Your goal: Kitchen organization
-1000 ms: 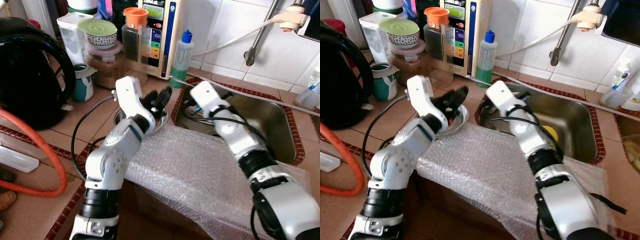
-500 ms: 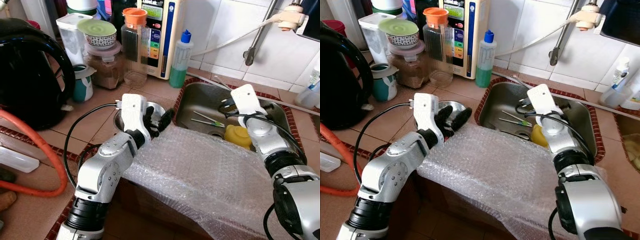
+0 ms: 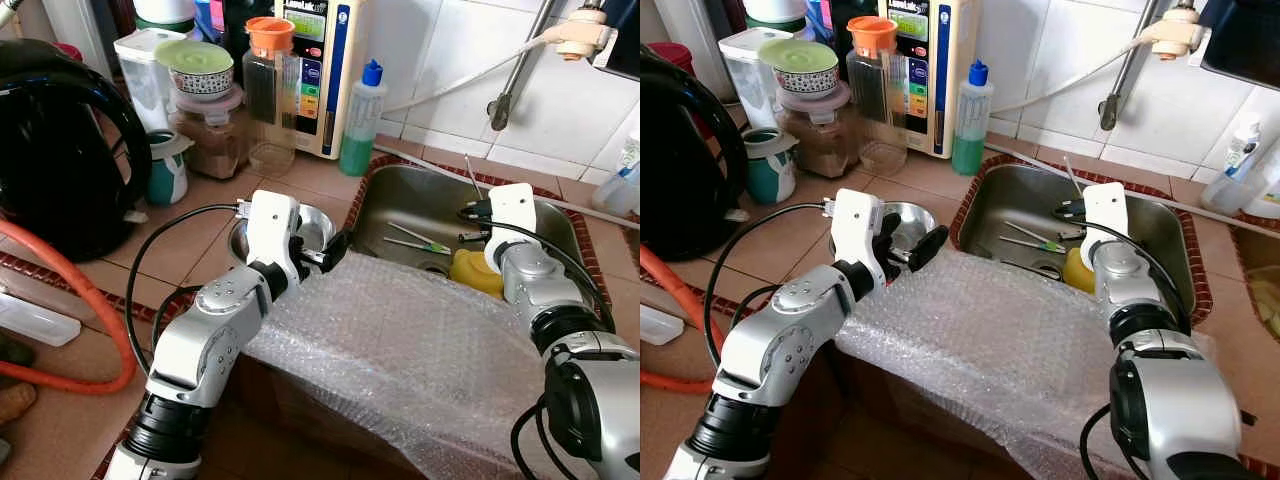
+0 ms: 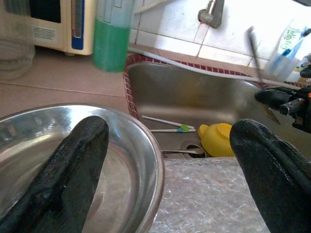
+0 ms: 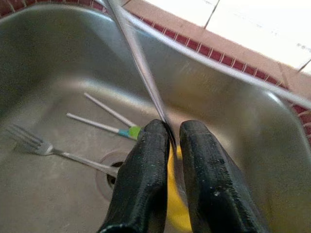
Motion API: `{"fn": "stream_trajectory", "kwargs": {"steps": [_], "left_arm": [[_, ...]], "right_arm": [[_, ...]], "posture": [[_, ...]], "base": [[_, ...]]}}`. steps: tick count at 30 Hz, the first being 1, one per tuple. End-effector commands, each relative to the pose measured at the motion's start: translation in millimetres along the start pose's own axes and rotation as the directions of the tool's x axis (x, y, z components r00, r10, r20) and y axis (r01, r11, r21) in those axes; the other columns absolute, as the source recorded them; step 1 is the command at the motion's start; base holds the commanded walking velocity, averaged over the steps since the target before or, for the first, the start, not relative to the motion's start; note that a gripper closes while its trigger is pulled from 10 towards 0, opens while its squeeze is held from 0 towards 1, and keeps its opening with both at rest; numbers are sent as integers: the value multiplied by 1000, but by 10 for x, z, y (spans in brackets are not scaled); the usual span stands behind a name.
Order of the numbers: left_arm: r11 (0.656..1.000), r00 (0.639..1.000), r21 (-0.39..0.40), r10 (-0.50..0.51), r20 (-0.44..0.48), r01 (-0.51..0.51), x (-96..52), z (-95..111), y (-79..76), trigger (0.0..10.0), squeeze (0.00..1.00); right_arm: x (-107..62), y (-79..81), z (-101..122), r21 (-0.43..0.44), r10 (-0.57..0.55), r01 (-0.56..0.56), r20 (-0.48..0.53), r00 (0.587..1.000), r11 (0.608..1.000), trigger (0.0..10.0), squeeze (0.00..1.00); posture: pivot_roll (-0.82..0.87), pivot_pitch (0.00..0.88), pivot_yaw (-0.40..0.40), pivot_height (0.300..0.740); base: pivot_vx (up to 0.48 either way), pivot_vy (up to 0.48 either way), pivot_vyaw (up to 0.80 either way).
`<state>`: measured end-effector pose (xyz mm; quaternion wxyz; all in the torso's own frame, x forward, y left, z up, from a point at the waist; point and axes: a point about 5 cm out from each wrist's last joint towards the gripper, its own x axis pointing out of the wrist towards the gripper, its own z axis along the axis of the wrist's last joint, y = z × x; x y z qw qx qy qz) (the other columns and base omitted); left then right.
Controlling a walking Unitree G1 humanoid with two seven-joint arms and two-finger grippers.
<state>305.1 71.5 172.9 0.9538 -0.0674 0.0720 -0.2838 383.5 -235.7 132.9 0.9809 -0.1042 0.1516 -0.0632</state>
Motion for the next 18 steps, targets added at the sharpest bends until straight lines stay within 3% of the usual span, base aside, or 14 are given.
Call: {"fn": "stream_trajectory", "kwargs": {"steps": [1,18], "left_arm": [[1000,1000,23,-15,8,15,3,18,-37,10000,1000],[999,1000,36,-4,1,4,2,-1,-29,10000,1000]], "right_arm": [[2,-9,-5,31,-6,7,-15,1000,999,10000,1000],[-4,-23,-61,51,-8,10,-41,999,999,10000,1000]], "posture": [[167,0,-36,740],[167,4,-46,740]], "base": [[0,0,0],[0,0,0]]}}
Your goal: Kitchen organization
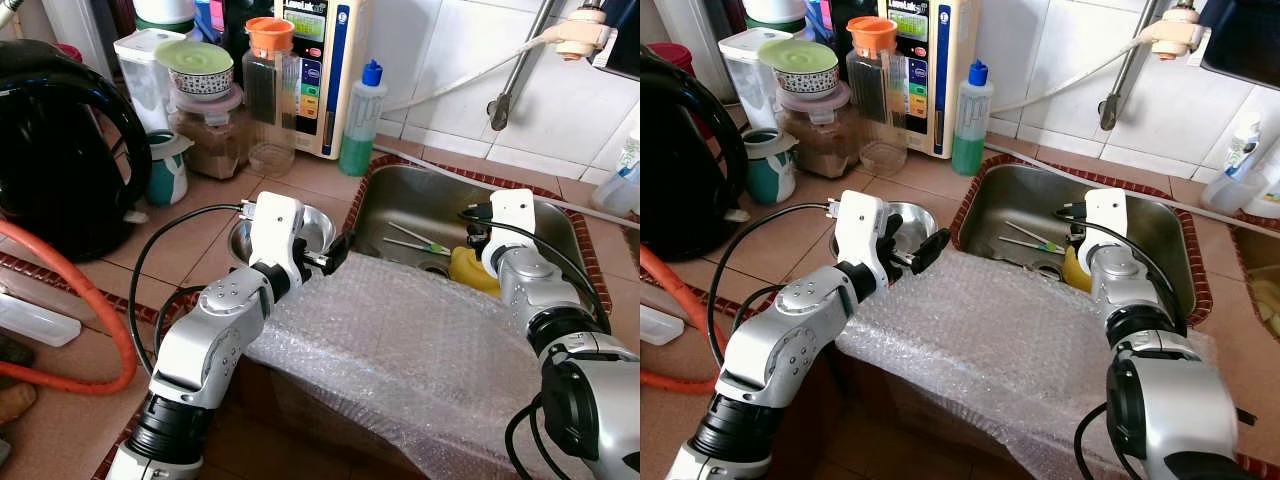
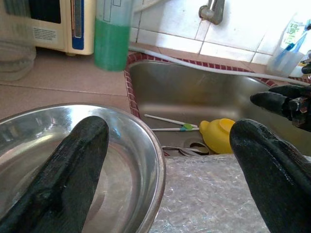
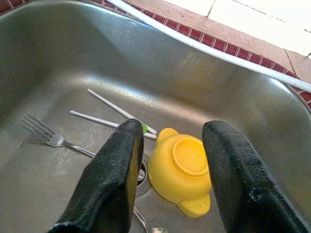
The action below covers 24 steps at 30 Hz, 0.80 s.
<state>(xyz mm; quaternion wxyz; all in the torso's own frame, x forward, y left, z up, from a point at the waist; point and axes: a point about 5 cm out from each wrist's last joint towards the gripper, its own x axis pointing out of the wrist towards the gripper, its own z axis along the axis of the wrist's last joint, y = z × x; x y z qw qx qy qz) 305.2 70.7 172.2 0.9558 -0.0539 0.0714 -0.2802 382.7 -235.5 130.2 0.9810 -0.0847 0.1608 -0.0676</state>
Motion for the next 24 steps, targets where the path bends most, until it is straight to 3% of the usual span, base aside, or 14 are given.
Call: {"fn": "stream_trajectory", "kwargs": {"steps": [1,4,5,7,9,13,19,20,23,24], "left_arm": [[997,999,46,53,6,-54,-8,8,55,10000,1000],[972,975,76,220,33,-222,-11,50,263,10000,1000],[972,975,76,220,33,-222,-11,50,263,10000,1000],[932,933,58,353,69,-357,-26,121,460,10000,1000],[913,913,45,402,64,-405,-32,120,534,10000,1000],[891,893,57,448,32,-449,-30,84,619,10000,1000],[903,906,105,422,-32,-417,34,4,625,10000,1000],[896,903,141,429,-36,-420,46,-4,638,10000,749],[881,891,173,452,-40,-440,46,-4,674,10000,765],[868,878,189,475,-53,-459,40,-19,712,10000,549]], "right_arm": [[1,1,0,56,8,-7,-5,1000,998,10000,1000],[4,106,46,88,67,-68,21,998,994,10000,1000],[4,106,46,88,67,-68,21,998,994,10000,1000],[-12,329,101,85,195,-199,62,979,976,10000,1000],[-33,438,128,69,258,-264,85,962,962,10000,1000],[-91,614,170,36,347,-353,121,930,935,10000,1000],[-203,830,202,-24,446,-448,149,883,894,10000,1000],[-228,866,217,-29,459,-461,157,874,887,10000,1000],[-266,905,242,-40,473,-474,168,865,880,10000,1000],[-288,925,248,-51,481,-480,171,860,876,10000,1000]], "posture": [[168,4,-50,740],[166,3,-57,740],[166,3,-57,740],[155,4,-59,740],[149,1,-61,740],[139,0,-62,740],[133,0,-59,740],[132,0,-56,740],[135,0,-56,740],[138,0,-55,740]], "base": [[0,0,0],[0,0,0],[0,0,0],[0,0,0],[0,0,0],[0,0,0],[0,0,0],[0,0,0],[0,0,0],[0,0,0]]}}
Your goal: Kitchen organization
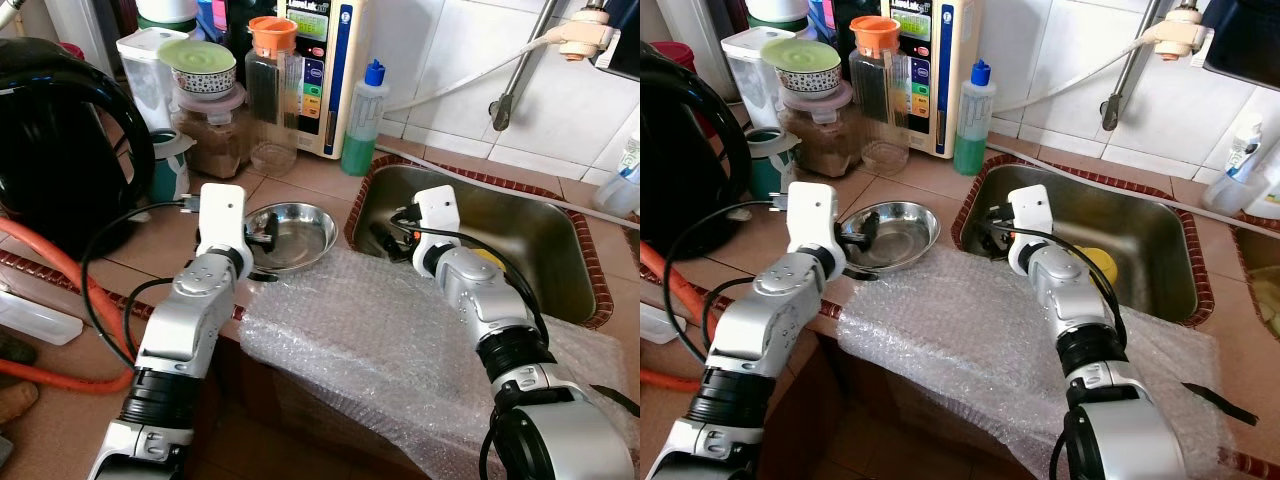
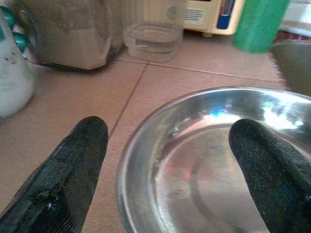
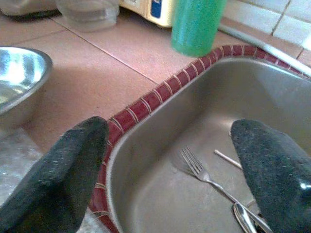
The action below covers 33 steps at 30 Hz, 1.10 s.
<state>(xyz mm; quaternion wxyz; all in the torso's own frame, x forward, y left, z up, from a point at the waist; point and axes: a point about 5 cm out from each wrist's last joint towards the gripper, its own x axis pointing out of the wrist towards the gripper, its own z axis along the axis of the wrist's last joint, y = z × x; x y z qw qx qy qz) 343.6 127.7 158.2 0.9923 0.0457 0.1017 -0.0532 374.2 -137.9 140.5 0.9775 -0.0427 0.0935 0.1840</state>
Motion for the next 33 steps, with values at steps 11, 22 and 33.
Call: {"fn": "stream_trajectory", "kwargs": {"steps": [11,22,33], "left_arm": [[997,993,64,53,-106,-46,77,-139,95,10000,0],[999,985,-32,-9,-174,4,111,-203,-8,0,0],[997,981,-83,-4,-196,-12,121,-183,8,0,0]], "right_arm": [[-141,284,65,-24,190,-191,-22,981,981,10000,0],[-284,506,-38,-40,332,-336,-82,940,941,10000,0],[-327,584,-3,-59,373,-379,-97,923,923,10000,0]], "posture": [[131,0,-57,740],[126,0,-54,740],[132,0,-57,740]], "base": [[0,0,0],[0,0,0],[0,0,0]]}}
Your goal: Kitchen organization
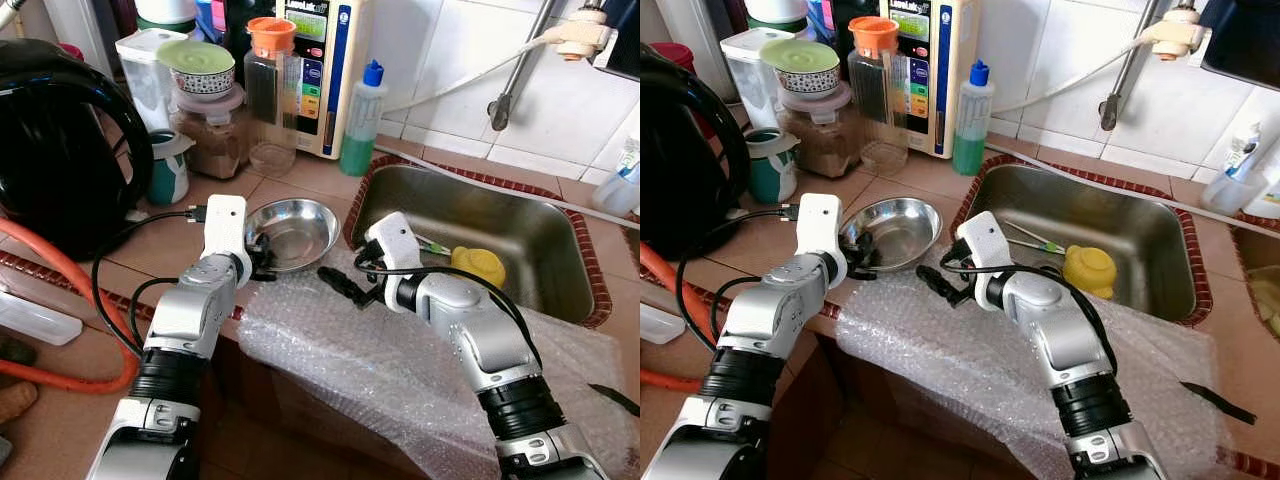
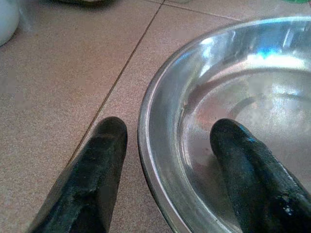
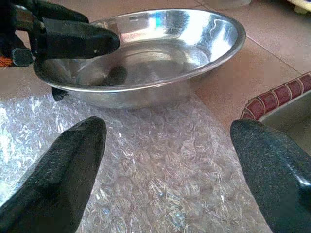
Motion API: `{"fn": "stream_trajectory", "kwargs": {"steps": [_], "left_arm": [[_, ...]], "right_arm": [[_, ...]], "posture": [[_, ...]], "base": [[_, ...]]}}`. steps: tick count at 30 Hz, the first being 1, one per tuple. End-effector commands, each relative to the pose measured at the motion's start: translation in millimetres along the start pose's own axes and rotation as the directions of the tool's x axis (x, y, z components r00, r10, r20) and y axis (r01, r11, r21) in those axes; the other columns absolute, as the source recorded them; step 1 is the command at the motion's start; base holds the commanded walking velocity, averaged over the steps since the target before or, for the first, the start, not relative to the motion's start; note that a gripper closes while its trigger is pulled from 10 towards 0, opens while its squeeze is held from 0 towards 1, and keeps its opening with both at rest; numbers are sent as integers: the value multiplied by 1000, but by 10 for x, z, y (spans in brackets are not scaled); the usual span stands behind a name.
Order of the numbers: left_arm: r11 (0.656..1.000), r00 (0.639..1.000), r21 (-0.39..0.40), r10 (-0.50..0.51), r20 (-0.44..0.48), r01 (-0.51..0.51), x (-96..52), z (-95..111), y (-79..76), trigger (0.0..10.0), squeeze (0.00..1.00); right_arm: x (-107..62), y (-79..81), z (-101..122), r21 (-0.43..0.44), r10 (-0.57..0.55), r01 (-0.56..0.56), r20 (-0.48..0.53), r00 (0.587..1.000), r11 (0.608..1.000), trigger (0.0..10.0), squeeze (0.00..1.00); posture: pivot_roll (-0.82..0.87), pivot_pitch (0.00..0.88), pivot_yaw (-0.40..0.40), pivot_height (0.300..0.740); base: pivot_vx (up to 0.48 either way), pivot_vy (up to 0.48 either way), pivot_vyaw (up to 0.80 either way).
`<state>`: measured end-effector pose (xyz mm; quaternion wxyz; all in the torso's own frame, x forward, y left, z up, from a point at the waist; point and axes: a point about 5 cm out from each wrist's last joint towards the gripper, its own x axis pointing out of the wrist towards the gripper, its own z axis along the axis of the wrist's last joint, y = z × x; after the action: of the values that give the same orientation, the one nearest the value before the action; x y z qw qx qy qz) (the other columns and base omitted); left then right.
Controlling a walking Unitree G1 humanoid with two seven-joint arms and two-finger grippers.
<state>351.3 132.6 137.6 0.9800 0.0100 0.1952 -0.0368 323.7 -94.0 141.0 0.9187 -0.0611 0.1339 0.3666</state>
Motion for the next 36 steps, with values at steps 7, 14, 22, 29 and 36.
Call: {"fn": "stream_trajectory", "kwargs": {"steps": [7,14,22,29,36], "left_arm": [[999,1000,-34,9,-29,-10,1,-24,5,0,0],[999,999,-43,19,-33,-20,4,-32,23,0,0],[996,998,-65,56,-33,-59,7,-40,68,0,0],[980,988,-161,134,76,-120,-10,76,139,0,0],[968,964,-222,163,209,-115,-52,251,126,0,0]], "right_arm": [[-22,9,23,-26,11,-11,-12,1000,1000,10000,0],[-26,8,27,-34,12,-13,-17,1000,999,10000,0],[-31,-7,23,-42,8,-9,-22,1000,999,10000,0],[-22,-21,38,-47,-2,1,-16,1000,999,10000,0],[-11,-63,68,-35,-35,35,3,999,999,10000,0]], "posture": [[134,0,-61,740],[133,0,-63,740],[131,0,-67,740],[130,0,-70,740],[131,0,-71,740]], "base": [[0,0,0],[0,0,0],[0,0,0],[0,0,0],[0,0,0]]}}
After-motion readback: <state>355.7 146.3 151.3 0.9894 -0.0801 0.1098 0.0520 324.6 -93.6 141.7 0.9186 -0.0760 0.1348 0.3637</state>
